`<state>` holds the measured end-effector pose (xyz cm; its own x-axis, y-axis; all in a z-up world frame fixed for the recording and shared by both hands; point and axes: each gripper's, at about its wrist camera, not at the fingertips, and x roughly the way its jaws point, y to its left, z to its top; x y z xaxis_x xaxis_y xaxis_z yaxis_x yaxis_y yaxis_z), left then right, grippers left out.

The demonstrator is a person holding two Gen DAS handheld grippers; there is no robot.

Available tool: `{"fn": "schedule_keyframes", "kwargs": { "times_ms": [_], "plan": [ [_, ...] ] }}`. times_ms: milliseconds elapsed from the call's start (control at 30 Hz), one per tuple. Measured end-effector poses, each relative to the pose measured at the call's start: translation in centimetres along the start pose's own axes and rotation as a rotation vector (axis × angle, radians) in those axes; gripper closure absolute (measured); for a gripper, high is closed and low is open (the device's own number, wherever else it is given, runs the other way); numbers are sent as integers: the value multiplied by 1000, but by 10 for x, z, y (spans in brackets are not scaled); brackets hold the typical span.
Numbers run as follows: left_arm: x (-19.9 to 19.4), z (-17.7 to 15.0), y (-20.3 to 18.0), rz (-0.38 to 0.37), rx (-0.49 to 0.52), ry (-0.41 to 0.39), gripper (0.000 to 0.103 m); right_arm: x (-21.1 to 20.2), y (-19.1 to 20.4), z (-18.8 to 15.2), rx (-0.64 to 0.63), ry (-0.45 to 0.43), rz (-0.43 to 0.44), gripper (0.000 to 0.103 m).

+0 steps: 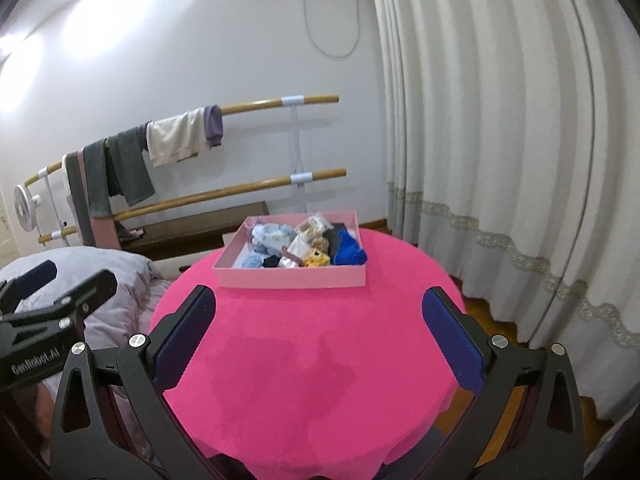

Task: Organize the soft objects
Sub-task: 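Withdraw both grippers from the box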

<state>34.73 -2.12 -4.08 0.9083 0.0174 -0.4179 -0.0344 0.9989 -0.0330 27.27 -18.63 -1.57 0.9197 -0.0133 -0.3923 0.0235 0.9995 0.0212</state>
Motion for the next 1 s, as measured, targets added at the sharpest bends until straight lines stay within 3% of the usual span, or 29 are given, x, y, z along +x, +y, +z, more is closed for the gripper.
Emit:
{"fn": "schedule_keyframes", "kwargs": {
  "times_ms": [433,1000],
  "plan": [
    [-40,-10,-8,35,0,-40,0,-24,7,-7,-26,-35,2,0],
    [-47,-11,0,2,-35,-64,0,-25,9,-10,-34,-32,7,0]
  ]
}}
